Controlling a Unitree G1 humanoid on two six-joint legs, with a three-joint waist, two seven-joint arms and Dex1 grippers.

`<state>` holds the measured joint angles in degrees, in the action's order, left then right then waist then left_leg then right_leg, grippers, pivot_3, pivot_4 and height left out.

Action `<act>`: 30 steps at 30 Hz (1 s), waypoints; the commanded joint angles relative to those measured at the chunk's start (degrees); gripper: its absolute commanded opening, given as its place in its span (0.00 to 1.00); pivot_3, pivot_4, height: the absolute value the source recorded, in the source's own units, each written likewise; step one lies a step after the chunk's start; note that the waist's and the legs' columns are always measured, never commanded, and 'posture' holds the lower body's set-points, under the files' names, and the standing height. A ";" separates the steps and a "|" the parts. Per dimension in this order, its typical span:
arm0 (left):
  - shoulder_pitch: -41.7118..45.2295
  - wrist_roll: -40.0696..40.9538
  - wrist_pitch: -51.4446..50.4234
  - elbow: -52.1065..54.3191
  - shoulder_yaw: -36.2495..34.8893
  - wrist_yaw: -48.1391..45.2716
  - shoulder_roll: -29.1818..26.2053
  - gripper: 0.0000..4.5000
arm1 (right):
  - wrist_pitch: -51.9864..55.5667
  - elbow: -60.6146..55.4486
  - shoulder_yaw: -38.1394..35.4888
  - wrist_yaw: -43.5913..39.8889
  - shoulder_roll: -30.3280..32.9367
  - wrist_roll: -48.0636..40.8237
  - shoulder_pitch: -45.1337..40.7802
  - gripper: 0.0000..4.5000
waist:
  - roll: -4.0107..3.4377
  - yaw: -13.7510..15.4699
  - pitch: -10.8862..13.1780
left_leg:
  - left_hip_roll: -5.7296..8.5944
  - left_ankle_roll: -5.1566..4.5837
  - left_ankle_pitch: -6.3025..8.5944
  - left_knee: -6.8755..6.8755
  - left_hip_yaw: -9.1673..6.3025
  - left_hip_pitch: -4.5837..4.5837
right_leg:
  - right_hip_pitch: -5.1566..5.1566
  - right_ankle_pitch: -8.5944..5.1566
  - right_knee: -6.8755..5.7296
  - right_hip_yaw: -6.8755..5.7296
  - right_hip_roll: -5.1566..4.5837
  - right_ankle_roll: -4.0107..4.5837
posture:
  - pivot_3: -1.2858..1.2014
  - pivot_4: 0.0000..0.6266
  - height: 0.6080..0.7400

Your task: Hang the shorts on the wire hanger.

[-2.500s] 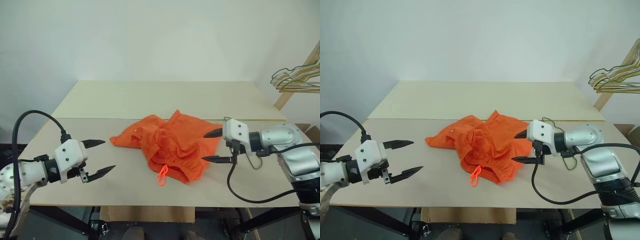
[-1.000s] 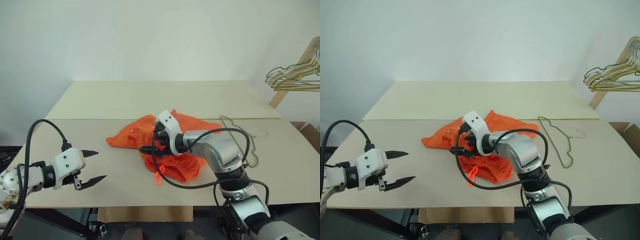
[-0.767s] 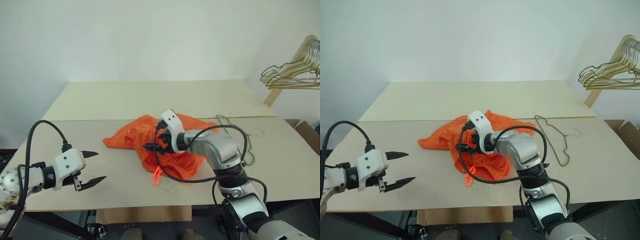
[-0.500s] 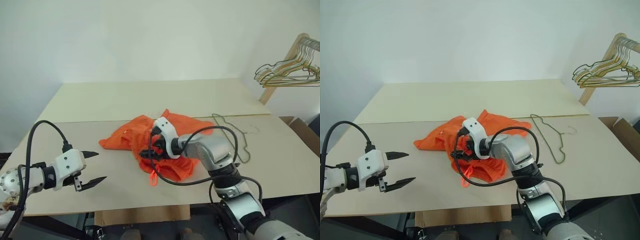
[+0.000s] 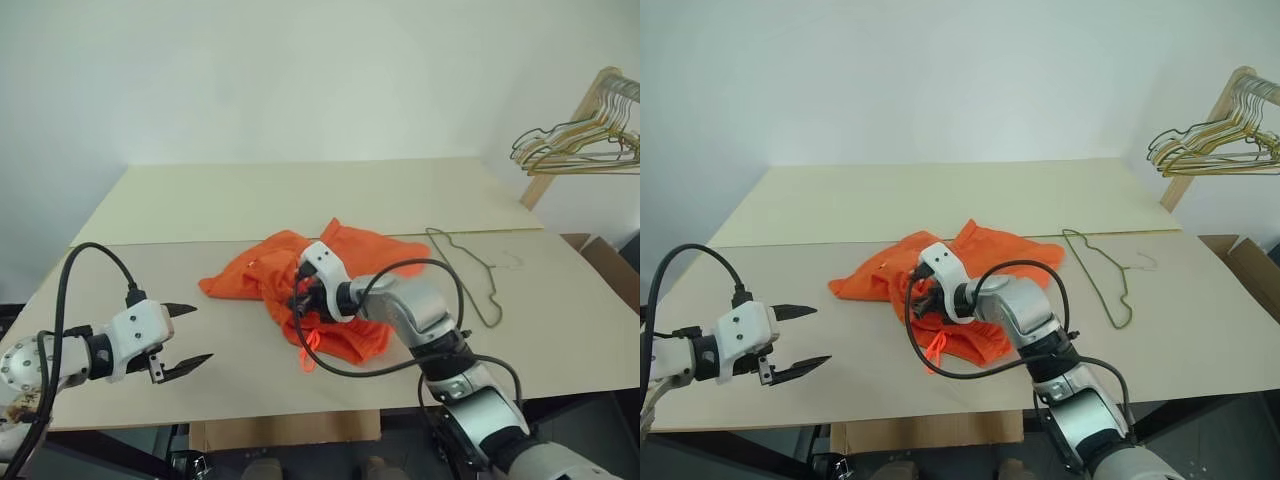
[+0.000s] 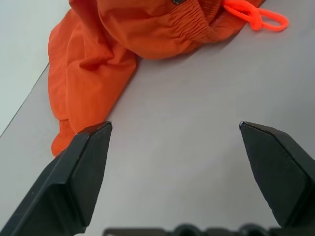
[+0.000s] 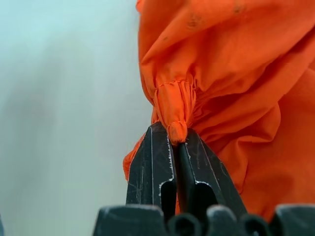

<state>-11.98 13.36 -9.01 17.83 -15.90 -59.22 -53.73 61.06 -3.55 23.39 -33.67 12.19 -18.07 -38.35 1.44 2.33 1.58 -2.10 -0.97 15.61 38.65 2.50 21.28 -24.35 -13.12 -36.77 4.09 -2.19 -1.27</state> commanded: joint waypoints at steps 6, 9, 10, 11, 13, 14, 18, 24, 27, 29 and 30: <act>2.54 -2.45 1.65 -2.19 1.99 -0.39 -1.50 1.00 | -25.82 -23.19 12.43 -17.42 28.46 11.38 7.08 0.00 | 0.00 0.28 0.02 | 0.15 -0.01 0.01 0.00 -0.05 0.01 | 0.05 -0.15 0.07 -0.04 -0.17 -0.24 | 0.57 0.00 1.00; 3.51 -3.57 2.57 -3.85 3.62 -1.10 -1.77 1.00 | -41.16 -23.27 14.83 -22.01 39.24 20.83 9.26 0.00 | -0.01 0.04 0.03 | 0.17 -0.01 0.01 0.02 -0.02 -0.04 | 0.09 -0.35 0.10 -0.05 -0.21 -0.54 | 0.56 0.00 1.00; 3.94 -3.75 2.96 -4.50 4.31 -1.51 -1.78 1.00 | -46.80 -22.57 14.71 -23.11 42.61 23.73 10.12 0.00 | -0.01 -0.03 0.03 | 0.16 -0.01 0.00 0.03 0.00 -0.04 | 0.08 -0.36 0.11 -0.07 -0.21 -0.54 | 0.56 0.00 1.00; 4.42 -3.70 3.29 -5.11 4.97 -1.84 -1.58 1.00 | -50.51 -21.89 14.03 -23.50 44.73 25.72 10.87 0.00 | -0.01 -0.13 0.03 | 0.16 -0.01 0.00 0.04 0.01 -0.06 | 0.10 -0.37 0.10 -0.06 -0.21 -0.55 | 0.56 0.00 1.00; 5.25 -3.62 4.21 -6.33 6.23 -2.50 -0.99 1.00 | -55.52 -20.47 12.17 -23.00 46.84 28.44 12.05 0.00 | 0.01 -0.46 0.03 | 0.12 -0.01 0.00 0.05 0.07 -0.12 | 0.11 -0.40 0.07 -0.05 -0.18 -0.53 | 0.55 0.00 1.00; 5.55 -3.69 4.79 -6.97 7.05 -3.15 -0.94 1.00 | -57.11 -19.87 11.27 -22.87 47.57 29.53 12.54 0.00 | 0.02 -0.66 0.03 | 0.10 -0.01 0.00 0.05 0.07 -0.14 | 0.11 -0.40 0.06 -0.05 -0.16 -0.52 | 0.55 0.00 1.00; 7.19 -4.68 7.96 -10.09 10.93 -5.90 -0.73 1.00 | -68.02 -16.12 8.01 -20.18 50.73 35.75 14.82 0.00 | 0.01 -0.84 0.04 | 0.08 -0.01 0.00 0.09 0.08 -0.15 | 0.12 -0.40 0.00 -0.03 -0.14 -0.49 | 0.55 0.00 1.00; 12.31 -7.36 13.61 -18.54 17.28 -8.36 0.80 1.00 | -75.03 -12.86 3.50 -18.85 49.01 35.77 17.53 0.00 | 0.02 -0.87 0.04 | 0.11 -0.02 0.00 0.11 0.14 -0.13 | 0.12 -0.35 0.02 0.01 -0.17 -0.40 | 0.55 0.00 1.00; 16.65 -10.99 18.17 -25.13 19.78 -6.57 2.15 1.00 | -73.86 -13.36 2.28 -19.50 46.88 35.82 18.31 0.00 | 0.02 -0.87 0.04 | 0.11 -0.03 -0.01 0.11 0.11 -0.14 | 0.14 -0.29 0.00 0.01 -0.13 -0.30 | 0.54 0.00 1.00; 19.92 -11.59 20.17 -29.06 20.36 -5.42 3.79 1.00 | -73.08 -13.81 1.75 -20.00 45.78 36.32 18.91 0.00 | -0.01 -0.81 0.03 | 0.11 -0.03 -0.01 0.16 0.11 -0.19 | 0.21 -0.24 -0.02 0.01 -0.14 -0.23 | 0.54 0.00 1.00; 21.64 -12.12 21.43 -31.19 20.75 -5.16 4.33 1.00 | -72.80 -14.09 1.46 -20.20 45.36 36.49 19.22 0.00 | -0.01 -0.81 0.03 | 0.11 -0.03 -0.01 0.18 0.11 -0.19 | 0.21 -0.23 -0.03 0.02 -0.14 -0.24 | 0.54 0.00 1.00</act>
<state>7.83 2.70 10.34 -10.77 4.28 -65.68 -49.65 -12.26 -16.22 27.72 -53.61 57.67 18.87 -18.98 1.43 1.52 1.61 -1.99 -1.00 15.60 38.85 2.60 21.10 -24.14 -13.35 -36.81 4.10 -2.33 -1.51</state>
